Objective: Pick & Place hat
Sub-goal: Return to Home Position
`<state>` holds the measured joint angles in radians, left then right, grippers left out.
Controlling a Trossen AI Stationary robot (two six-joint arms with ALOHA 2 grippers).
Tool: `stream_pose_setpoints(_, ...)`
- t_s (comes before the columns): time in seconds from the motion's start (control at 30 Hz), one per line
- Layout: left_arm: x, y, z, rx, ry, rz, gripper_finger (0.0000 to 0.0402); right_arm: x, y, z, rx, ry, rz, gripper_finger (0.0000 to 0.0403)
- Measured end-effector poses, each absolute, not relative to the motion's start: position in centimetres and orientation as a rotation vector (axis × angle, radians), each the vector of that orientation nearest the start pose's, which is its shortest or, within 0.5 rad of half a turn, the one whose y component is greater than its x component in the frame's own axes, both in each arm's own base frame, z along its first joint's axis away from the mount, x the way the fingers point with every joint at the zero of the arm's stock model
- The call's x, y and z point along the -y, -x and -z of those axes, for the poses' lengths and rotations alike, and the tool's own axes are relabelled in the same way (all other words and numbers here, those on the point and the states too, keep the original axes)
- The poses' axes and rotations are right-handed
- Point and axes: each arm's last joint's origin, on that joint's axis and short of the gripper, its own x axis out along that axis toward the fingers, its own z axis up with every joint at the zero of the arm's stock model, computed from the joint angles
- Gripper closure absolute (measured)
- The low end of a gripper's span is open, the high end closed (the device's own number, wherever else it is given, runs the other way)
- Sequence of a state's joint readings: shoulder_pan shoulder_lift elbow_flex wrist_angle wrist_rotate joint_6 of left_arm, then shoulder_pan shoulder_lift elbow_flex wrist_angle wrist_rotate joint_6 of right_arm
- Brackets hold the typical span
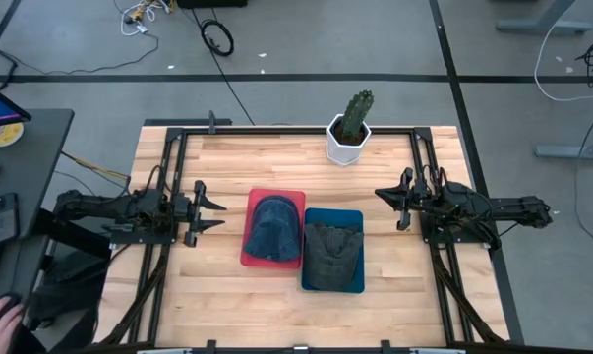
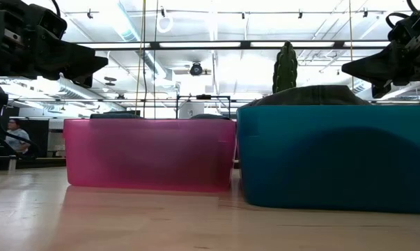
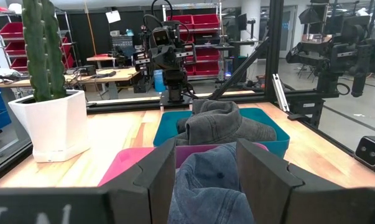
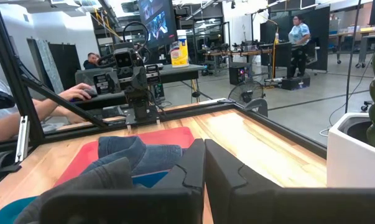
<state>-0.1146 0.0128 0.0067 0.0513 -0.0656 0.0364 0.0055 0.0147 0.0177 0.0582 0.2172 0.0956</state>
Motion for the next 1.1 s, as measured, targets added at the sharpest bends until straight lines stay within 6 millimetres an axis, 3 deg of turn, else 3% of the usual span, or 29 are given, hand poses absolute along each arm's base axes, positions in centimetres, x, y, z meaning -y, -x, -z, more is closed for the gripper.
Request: stream_pose_setpoints(1.1, 0.93, -9.75, -16.97, 0.046, -0.032, 0.048, 0.0229, 0.57, -9.67, -17.4, 0.071, -0.102, 0.209, 0.0389)
